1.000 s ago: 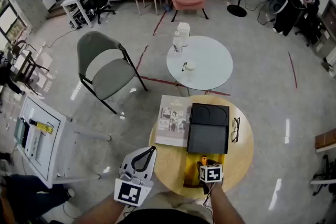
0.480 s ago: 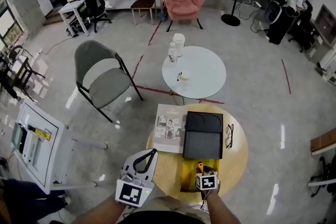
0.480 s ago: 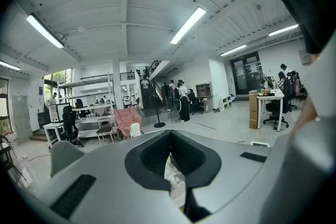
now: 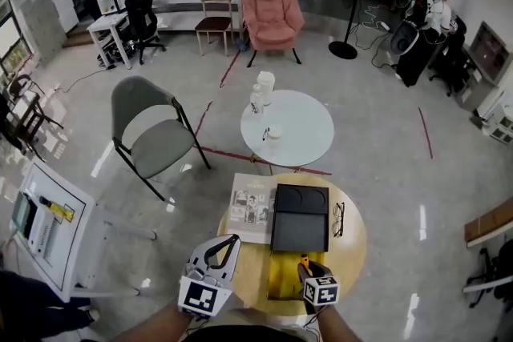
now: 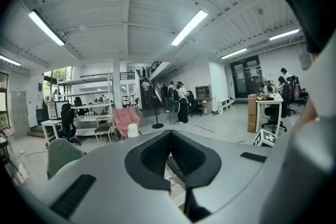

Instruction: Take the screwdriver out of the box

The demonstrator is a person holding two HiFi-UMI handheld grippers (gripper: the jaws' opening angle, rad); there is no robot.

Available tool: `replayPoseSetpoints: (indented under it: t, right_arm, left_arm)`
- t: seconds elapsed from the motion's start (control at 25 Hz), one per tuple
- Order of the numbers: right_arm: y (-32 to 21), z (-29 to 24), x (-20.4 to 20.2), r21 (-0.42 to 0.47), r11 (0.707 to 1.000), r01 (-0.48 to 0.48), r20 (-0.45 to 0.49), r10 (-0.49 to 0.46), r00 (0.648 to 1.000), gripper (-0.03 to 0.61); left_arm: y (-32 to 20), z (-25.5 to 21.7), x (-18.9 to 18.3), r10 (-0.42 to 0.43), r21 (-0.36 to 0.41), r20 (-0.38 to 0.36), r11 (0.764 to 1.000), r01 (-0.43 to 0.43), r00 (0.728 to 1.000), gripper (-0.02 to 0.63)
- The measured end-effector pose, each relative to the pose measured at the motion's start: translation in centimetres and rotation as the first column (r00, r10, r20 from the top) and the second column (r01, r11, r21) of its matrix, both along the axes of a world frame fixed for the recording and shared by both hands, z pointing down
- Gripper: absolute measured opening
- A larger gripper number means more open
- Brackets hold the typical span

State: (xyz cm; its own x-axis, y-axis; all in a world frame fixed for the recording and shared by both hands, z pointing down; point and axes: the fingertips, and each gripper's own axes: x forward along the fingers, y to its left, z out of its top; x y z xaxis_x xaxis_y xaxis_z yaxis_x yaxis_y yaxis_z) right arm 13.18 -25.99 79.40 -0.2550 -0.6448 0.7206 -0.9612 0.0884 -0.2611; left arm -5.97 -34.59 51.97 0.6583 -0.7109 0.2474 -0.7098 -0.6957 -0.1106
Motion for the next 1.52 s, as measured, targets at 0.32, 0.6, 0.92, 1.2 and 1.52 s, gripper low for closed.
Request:
replayPoseSetpoints:
  t: [0.32, 0.6, 0.92, 1.2, 1.52]
  right_arm:
    - [-0.1, -5.4, 0.1, 0.129, 0.991, 0.031, 0.034, -0.036, 0.999, 0.123]
    - [0.2, -12.6, 0.5, 0.27, 0.96, 0.08, 0.071, -0.102, 0.992, 0.123]
    - [1.3, -18.9, 1.1, 0.37, 0.919, 0.137, 0.106, -0.189, 0.976, 0.123]
    - [1.6, -22.9, 0.9, 0.448, 0.876, 0.177, 0.107, -0.249, 0.963, 0.123]
    - [2.3, -29.0, 0.3, 0.539, 0.818, 0.202, 0.093, -0.296, 0.951, 0.123]
  left_arm:
    - [-0.2, -0.6, 0.8, -0.009, -0.001, -0.028, 1.0, 0.009, 1.0, 0.012]
    - [0.3, -2.2, 2.9, -0.022, 0.032, -0.041, 0.999, 0.024, 0.999, 0.012]
    - [2.5, -3.8, 4.3, -0.069, 0.02, -0.071, 0.997, 0.07, 0.995, 0.012]
    - [3.8, -4.3, 4.3, -0.096, 0.017, -0.072, 0.995, 0.097, 0.993, 0.012]
    - [4.7, -5.5, 4.7, -0.101, 0.02, -0.086, 0.995, 0.103, 0.991, 0.012]
